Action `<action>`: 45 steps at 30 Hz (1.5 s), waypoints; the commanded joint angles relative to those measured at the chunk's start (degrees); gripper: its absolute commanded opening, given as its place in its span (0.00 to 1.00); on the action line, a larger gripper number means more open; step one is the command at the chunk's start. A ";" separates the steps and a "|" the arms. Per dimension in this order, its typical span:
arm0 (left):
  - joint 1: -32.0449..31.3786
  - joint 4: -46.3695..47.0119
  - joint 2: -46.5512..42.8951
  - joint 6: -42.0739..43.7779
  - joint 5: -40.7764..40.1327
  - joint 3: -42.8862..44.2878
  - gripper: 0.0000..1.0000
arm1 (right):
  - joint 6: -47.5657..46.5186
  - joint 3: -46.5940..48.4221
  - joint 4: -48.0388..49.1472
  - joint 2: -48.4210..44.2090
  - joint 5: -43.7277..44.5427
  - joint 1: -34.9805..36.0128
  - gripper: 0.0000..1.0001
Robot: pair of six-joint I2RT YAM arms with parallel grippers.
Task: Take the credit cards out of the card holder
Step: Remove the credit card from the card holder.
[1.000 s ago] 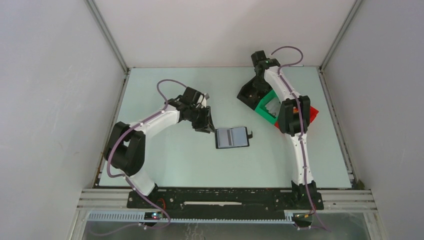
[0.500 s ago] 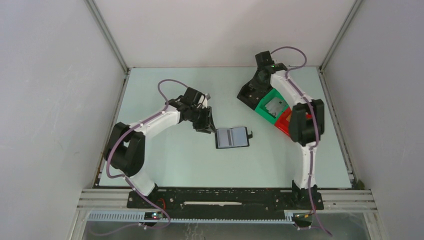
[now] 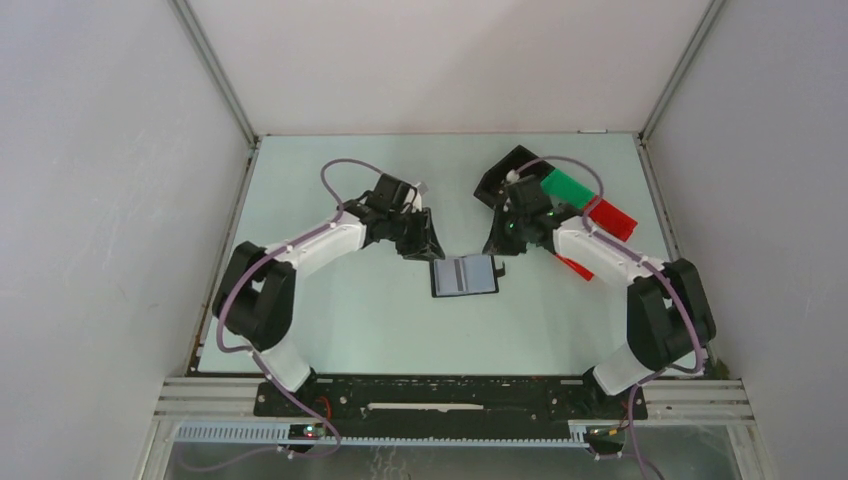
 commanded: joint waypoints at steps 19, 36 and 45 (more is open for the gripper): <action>-3.52 7.56 10.14 -5.69 2.17 -2.27 0.38 | 3.27 -9.47 5.61 7.42 8.67 2.66 0.16; -3.60 5.17 10.26 -3.93 -1.14 -0.88 0.40 | 4.48 -10.11 7.72 10.72 7.26 2.03 0.15; -3.95 4.83 12.49 -3.75 0.67 1.78 0.40 | 4.80 -10.15 7.45 10.30 7.31 2.14 0.14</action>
